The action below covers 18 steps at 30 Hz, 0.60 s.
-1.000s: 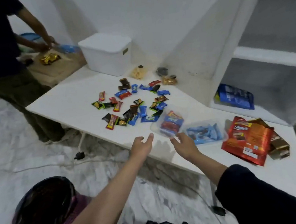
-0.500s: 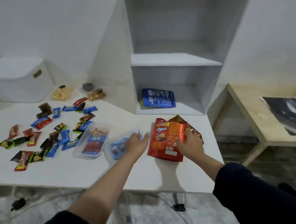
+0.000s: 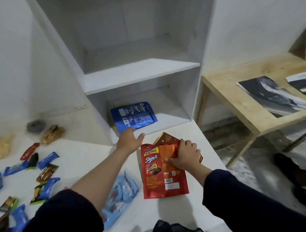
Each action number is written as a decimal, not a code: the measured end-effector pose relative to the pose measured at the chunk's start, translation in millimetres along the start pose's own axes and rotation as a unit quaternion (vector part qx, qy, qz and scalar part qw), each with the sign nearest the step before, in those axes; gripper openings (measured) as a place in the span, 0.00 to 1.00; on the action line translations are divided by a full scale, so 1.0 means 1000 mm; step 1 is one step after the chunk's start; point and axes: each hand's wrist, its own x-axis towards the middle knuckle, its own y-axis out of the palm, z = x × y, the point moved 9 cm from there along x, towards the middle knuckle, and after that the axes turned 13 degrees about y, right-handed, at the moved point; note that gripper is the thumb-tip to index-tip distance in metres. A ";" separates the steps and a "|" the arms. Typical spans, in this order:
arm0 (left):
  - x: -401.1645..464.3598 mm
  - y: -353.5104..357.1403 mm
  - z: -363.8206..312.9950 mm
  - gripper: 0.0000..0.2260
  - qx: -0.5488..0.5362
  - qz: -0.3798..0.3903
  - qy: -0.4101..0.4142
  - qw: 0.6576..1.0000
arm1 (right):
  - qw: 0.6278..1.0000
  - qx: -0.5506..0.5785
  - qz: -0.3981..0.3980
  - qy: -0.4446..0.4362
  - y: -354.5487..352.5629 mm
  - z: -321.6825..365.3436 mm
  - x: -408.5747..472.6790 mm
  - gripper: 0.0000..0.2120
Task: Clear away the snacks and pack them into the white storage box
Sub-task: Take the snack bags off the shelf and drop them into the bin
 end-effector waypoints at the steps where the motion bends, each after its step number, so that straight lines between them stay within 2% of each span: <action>1: 0.015 0.002 0.002 0.24 0.018 0.014 0.019 1.000 | 1.000 -0.003 -0.011 0.009 0.001 -0.001 0.004 0.43; 5: 0.069 0.010 0.004 0.22 0.082 0.055 0.097 0.990 | 0.999 0.024 -0.004 0.044 0.008 -0.013 0.018 0.39; 7: 0.090 0.015 0.007 0.26 0.112 0.080 0.121 0.983 | 0.999 0.019 -0.002 0.044 0.012 -0.016 0.022 0.39; 11: 0.114 0.022 0.026 0.37 0.194 0.130 0.105 0.967 | 0.999 0.015 -0.012 0.048 0.017 -0.018 0.025 0.42; 15: 0.110 0.035 0.046 0.37 0.274 0.212 0.097 0.933 | 0.998 0.021 -0.008 0.050 0.017 -0.018 0.024 0.42; 18: 0.098 0.040 0.046 0.43 0.331 0.200 0.124 0.914 | 0.998 0.021 -0.008 0.050 0.017 -0.020 0.020 0.41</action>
